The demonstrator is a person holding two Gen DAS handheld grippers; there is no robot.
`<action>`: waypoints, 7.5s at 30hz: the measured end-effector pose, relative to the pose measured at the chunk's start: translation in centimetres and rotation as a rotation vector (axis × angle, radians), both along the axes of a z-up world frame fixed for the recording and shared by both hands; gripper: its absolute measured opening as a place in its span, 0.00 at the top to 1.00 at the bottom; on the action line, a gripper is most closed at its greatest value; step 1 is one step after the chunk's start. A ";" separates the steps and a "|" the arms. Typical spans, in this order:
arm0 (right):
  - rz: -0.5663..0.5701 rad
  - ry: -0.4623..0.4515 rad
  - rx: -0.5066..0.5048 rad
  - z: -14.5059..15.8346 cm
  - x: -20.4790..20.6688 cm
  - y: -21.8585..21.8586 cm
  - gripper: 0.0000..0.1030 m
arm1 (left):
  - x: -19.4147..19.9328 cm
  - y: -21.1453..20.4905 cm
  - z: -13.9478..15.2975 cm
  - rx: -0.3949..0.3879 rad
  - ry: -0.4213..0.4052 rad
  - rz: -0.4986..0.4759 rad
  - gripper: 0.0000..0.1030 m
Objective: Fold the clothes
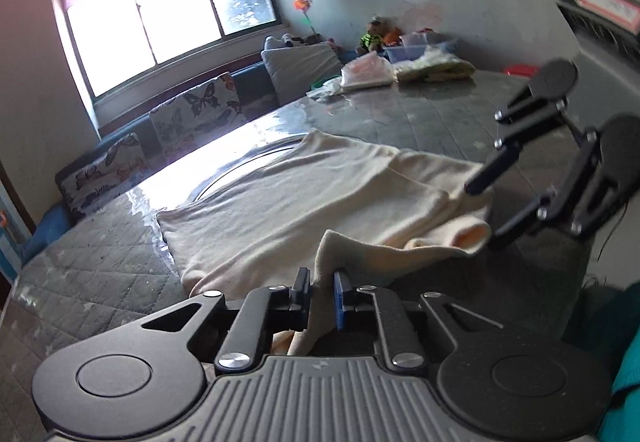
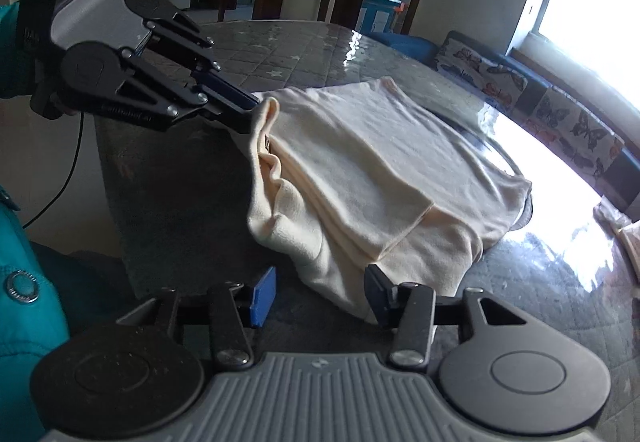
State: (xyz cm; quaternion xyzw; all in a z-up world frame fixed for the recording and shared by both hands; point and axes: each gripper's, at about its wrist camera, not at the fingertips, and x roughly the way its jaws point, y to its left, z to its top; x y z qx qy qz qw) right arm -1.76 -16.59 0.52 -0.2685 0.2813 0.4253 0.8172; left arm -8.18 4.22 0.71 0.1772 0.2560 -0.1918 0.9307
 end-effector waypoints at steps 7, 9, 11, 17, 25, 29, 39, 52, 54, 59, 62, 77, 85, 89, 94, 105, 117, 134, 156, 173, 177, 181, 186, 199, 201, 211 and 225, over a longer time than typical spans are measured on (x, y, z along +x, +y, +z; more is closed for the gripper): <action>-0.005 -0.013 0.059 -0.2 2.0 1.2 0.56 | 1.9 0.5 0.3 -0.056 0.032 0.021 0.87; -0.004 0.003 0.081 -0.1 2.6 1.4 0.61 | 2.0 0.8 0.2 -0.059 0.040 0.017 0.85; -0.008 0.048 0.112 0.1 3.2 1.3 0.74 | 1.8 1.0 0.0 -0.055 0.043 0.009 0.83; -0.057 0.148 0.177 0.6 5.0 0.7 0.89 | 0.0 1.2 -0.3 -0.021 0.026 -0.030 0.55; -0.070 0.143 0.197 1.3 5.3 0.8 0.91 | -0.3 1.0 -1.7 0.103 0.017 -0.043 0.57; -0.071 0.111 0.204 1.3 4.6 0.7 0.93 | 0.0 1.5 -2.0 0.105 0.021 -0.028 0.86; -0.041 0.037 0.289 3.9 2.1 -0.4 0.94 | -2.2 1.7 0.2 0.057 -0.035 0.002 0.93; 0.082 0.101 0.272 8.5 -4.8 -3.4 0.94 | -10.5 1.4 4.2 0.005 -0.019 -0.066 0.93; 0.080 0.104 0.269 8.8 -4.4 -3.3 0.94 | -10.1 1.4 4.3 0.007 -0.027 -0.061 0.93; 0.046 0.126 0.289 9.4 -1.1 -2.7 0.94 | -6.7 1.9 4.4 -0.005 -0.036 -0.033 0.93; 0.027 0.135 0.296 9.7 1.5 -2.3 0.94 | -3.7 2.3 4.4 -0.006 -0.043 -0.022 0.93; -0.219 0.161 0.249 3.2 16.8 3.2 0.88 | 13.1 2.6 -1.5 0.058 0.100 0.225 0.82; -0.342 0.161 0.286 1.1 16.0 0.1 0.84 | 13.1 3.2 -2.1 0.086 0.067 0.285 0.68; -0.358 0.161 0.263 0.6 14.9 -1.9 0.84 | 13.1 3.6 -2.1 0.074 0.064 0.318 0.61; -0.451 0.200 0.270 0.1 15.4 -4.0 0.84 | 13.2 3.9 -1.5 0.062 0.072 0.365 0.53; -0.414 0.167 0.252 -0.1 16.3 -1.1 0.84 | 10.5 3.7 1.2 0.001 0.027 0.376 0.56; -0.356 0.188 0.261 0.4 16.5 2.2 0.83 | 10.5 4.8 -0.7 0.013 0.112 0.376 0.69; -0.297 0.203 0.244 -0.3 16.7 6.6 0.80 | 11.0 4.8 -0.7 0.040 0.066 0.423 0.76; -0.249 0.195 0.199 -0.7 17.5 11.7 0.75 | 7.4 0.3 0.1 0.002 0.062 0.231 0.75; -0.228 0.220 0.222 0.4 14.2 7.4 0.68 | 6.5 2.3 -1.1 -0.054 0.103 0.289 0.72; -0.205 0.209 0.228 0.3 12.3 6.4 0.68 | 6.9 2.9 -0.6 -0.077 0.097 0.329 0.71; -0.196 0.212 0.224 -0.1 11.0 5.8 0.68 | 7.1 3.5 -1.0 -0.067 0.105 0.379 0.71; -0.221 0.226 0.239 -0.1 9.9 3.6 0.68 | 6.8 4.4 -0.9 -0.076 0.096 0.403 0.65; -0.336 0.204 0.264 0.5 7.4 -3.2 0.68 | 6.4 3.9 -0.2 -0.049 0.073 0.412 0.65; -0.339 0.194 0.275 0.9 7.3 -3.7 0.68 | 6.3 3.8 0.4 -0.070 0.070 0.405 0.65; -0.409 0.247 0.331 0.3 9.8 -4.6 0.71 | 5.3 0.0 1.9 -0.098 0.060 0.261 0.64; -0.482 0.169 0.253 0.1 9.1 -6.1 0.80 | 5.0 -3.8 -0.2 -0.074 0.128 0.141 0.63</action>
